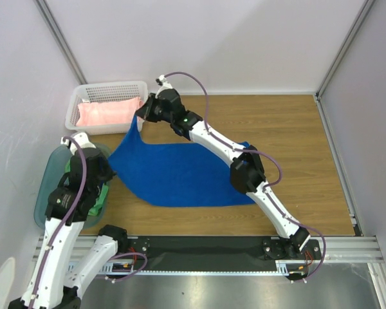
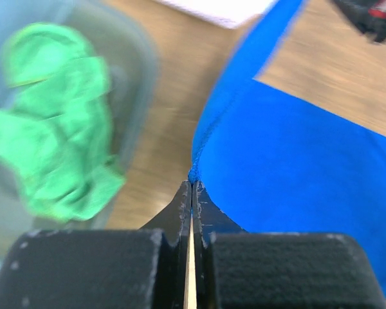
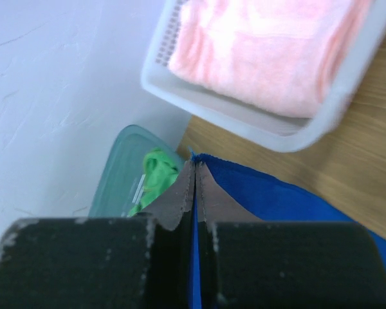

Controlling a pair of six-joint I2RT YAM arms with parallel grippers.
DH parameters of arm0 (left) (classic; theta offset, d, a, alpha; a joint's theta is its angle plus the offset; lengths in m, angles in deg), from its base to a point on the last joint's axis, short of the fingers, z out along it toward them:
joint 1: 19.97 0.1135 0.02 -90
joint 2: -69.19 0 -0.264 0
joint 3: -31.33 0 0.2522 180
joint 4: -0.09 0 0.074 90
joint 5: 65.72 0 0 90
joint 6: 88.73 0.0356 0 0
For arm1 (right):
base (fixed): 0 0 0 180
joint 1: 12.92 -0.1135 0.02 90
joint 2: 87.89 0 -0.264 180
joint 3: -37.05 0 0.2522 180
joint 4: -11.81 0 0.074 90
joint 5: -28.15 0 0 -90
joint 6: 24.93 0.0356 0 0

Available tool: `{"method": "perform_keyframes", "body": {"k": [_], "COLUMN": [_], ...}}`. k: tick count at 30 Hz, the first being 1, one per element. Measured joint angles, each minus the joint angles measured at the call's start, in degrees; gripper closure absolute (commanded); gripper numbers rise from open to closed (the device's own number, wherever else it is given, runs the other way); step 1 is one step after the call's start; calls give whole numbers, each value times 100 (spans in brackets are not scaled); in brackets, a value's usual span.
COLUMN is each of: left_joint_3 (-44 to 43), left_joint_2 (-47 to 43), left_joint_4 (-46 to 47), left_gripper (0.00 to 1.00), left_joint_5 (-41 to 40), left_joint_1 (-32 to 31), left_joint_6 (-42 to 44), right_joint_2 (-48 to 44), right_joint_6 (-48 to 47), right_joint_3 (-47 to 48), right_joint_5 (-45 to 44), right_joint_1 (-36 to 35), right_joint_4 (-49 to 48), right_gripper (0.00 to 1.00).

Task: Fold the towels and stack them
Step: Fold the towel

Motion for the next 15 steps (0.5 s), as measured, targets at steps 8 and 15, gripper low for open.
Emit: {"method": "perform_keyframes", "body": {"k": [8, 15], "left_joint_3": [450, 481], "left_joint_2": [92, 1078], "left_joint_4": [852, 1655], "left_gripper": [100, 100], "left_joint_5": [822, 472], "left_joint_1": [-1064, -2975], "left_joint_6": [68, -501], "right_joint_2": [-785, -1969], "right_joint_6": [-337, -796], "right_joint_3": [-1121, -2426], "right_joint_5": [304, 713], "right_joint_1": [680, 1427], "right_joint_4": [448, 695], "right_gripper": [100, 100]}}
